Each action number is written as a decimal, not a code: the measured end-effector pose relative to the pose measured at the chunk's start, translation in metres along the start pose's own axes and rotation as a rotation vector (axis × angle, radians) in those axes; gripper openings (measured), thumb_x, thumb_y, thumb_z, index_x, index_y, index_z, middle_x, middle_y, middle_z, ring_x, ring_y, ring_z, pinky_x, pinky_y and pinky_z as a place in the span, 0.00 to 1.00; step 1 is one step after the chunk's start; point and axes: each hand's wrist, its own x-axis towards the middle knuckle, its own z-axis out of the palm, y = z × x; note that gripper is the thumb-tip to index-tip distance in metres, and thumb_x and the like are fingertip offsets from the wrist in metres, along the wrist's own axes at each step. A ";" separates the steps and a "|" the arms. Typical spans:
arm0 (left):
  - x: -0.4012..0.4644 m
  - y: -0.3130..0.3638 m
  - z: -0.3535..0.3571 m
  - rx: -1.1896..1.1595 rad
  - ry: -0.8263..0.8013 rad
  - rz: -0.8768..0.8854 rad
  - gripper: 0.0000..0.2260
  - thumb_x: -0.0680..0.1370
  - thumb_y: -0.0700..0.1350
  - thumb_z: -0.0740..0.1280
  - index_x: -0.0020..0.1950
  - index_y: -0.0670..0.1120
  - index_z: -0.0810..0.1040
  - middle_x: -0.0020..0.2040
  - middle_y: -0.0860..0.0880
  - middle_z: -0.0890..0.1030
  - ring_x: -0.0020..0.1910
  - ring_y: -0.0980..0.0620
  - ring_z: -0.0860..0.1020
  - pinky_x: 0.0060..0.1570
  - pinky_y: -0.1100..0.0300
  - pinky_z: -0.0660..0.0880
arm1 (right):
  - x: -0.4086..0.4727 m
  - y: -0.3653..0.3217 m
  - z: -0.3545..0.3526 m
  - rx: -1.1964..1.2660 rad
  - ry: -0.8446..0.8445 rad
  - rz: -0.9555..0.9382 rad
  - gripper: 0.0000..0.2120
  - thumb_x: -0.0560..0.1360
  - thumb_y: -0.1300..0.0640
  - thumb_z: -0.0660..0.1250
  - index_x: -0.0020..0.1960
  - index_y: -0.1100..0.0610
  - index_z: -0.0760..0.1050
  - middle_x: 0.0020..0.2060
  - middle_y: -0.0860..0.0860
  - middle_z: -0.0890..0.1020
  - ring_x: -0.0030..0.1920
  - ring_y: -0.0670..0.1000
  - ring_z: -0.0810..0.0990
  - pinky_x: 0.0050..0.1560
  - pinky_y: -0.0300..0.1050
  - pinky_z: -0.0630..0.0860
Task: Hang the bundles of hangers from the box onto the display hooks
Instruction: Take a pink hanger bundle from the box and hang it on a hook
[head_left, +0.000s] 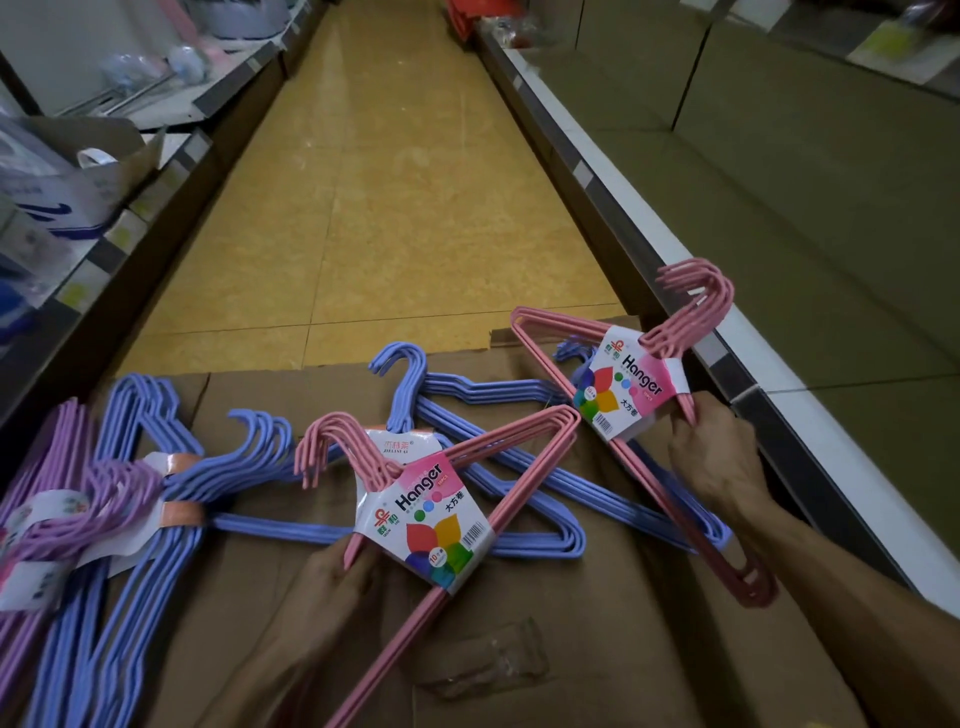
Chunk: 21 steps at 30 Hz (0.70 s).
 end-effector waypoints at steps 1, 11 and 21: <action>0.001 -0.002 0.001 -0.006 0.001 -0.011 0.21 0.81 0.42 0.62 0.35 0.65 0.80 0.33 0.68 0.81 0.31 0.68 0.77 0.32 0.66 0.70 | 0.003 -0.001 -0.001 -0.007 0.009 -0.028 0.11 0.77 0.50 0.56 0.46 0.57 0.71 0.39 0.55 0.76 0.38 0.60 0.76 0.41 0.50 0.72; 0.007 0.001 0.005 -0.042 -0.089 -0.024 0.08 0.79 0.45 0.66 0.48 0.59 0.79 0.37 0.75 0.79 0.42 0.75 0.77 0.37 0.78 0.71 | 0.020 0.006 0.002 0.409 -0.175 -0.137 0.11 0.81 0.56 0.63 0.46 0.62 0.76 0.35 0.57 0.76 0.33 0.51 0.73 0.32 0.47 0.71; 0.013 -0.009 -0.009 -0.331 -0.226 -0.357 0.14 0.75 0.39 0.69 0.60 0.40 0.80 0.48 0.42 0.86 0.35 0.49 0.81 0.36 0.58 0.76 | 0.026 -0.003 -0.020 0.396 -0.893 -0.197 0.17 0.77 0.59 0.64 0.58 0.73 0.73 0.35 0.59 0.68 0.28 0.46 0.62 0.28 0.37 0.60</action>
